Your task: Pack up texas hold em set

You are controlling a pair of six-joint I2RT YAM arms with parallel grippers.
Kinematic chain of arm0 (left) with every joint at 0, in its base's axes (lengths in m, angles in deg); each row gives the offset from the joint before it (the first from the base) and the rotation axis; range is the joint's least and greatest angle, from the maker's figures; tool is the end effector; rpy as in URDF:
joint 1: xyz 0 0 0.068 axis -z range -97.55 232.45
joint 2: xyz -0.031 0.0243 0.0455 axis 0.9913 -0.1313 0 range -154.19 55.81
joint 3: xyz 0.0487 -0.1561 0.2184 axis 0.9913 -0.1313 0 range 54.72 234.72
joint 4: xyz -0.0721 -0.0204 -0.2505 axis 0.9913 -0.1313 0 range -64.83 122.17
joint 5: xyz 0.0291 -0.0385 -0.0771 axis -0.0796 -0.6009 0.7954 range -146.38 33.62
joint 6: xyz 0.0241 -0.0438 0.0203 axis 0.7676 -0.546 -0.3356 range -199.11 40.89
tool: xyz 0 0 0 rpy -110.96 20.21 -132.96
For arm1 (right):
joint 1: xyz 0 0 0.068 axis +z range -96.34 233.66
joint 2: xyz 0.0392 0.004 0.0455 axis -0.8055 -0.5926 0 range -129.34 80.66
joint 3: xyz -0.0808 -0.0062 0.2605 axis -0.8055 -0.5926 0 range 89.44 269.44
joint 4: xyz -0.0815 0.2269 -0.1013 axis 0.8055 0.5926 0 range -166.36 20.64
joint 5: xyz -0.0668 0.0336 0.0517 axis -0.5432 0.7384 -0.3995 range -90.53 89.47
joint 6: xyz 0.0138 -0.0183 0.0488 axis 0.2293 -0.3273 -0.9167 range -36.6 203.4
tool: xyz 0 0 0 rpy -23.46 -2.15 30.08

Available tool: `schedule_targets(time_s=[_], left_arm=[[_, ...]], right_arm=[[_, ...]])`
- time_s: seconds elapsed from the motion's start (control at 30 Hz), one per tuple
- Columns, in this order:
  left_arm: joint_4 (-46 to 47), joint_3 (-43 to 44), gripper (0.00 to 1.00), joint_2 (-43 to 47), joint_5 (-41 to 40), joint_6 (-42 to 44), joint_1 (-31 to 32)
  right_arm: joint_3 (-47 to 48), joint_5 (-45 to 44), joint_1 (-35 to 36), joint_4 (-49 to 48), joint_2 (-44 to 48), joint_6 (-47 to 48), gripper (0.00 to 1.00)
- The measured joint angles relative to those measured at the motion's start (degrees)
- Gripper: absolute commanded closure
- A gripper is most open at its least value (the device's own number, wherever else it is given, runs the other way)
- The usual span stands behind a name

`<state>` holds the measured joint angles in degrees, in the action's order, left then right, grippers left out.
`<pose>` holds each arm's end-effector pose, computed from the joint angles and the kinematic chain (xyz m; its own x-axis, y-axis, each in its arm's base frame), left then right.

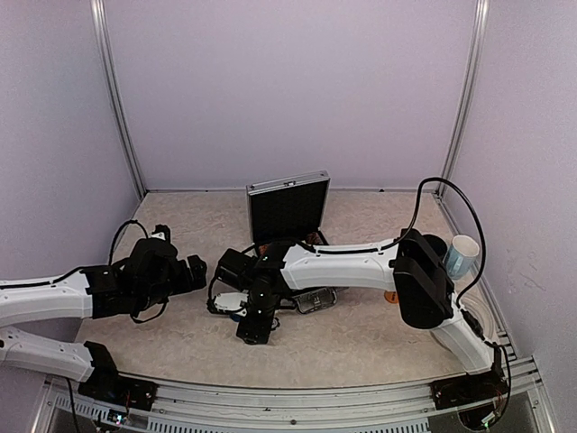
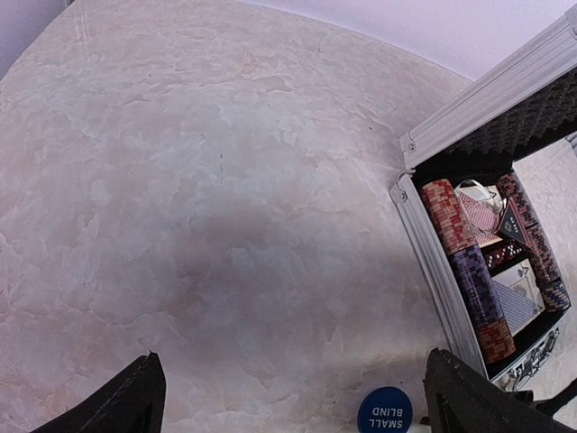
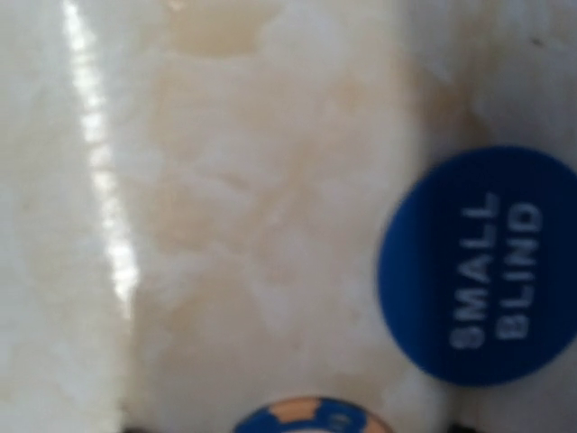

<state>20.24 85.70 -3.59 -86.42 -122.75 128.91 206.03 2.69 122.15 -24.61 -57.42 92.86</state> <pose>0.1573 -0.1396 0.2091 -0.5743 -0.2628 -0.7753 -0.0440 0.9556 -0.2913 0.1807 0.4640 0.1511 -0.1927 -0.9364 -0.2935 -0.9798 0.1998 0.0056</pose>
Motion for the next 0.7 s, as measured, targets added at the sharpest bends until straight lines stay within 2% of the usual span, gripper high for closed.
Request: schedule_targets(time_s=[0.17, 0.27, 0.47, 0.7], left_arm=[[0.0, -0.13, 0.01, 0.57, 0.04, 0.0, -0.15], [0.09, -0.17, 0.01, 1.03, 0.04, 0.0, -0.17], [0.2, -0.17, 0.01, 1.2, 0.35, 0.0, -0.26], [1.07, -0.11, 0.01, 0.81, 1.73, 0.26, -0.26]], right_arm=[[0.04, 0.48, 0.13, 0.52, 0.0, 0.5, 0.52], [0.04, 0.61, 0.13, 0.76, 0.0, 0.72, 0.58], [-0.33, 0.66, 0.13, 0.31, 0.33, 0.79, 0.61], [-7.1, 1.01, 0.13, -3.23, 4.87, 0.46, 0.61]])
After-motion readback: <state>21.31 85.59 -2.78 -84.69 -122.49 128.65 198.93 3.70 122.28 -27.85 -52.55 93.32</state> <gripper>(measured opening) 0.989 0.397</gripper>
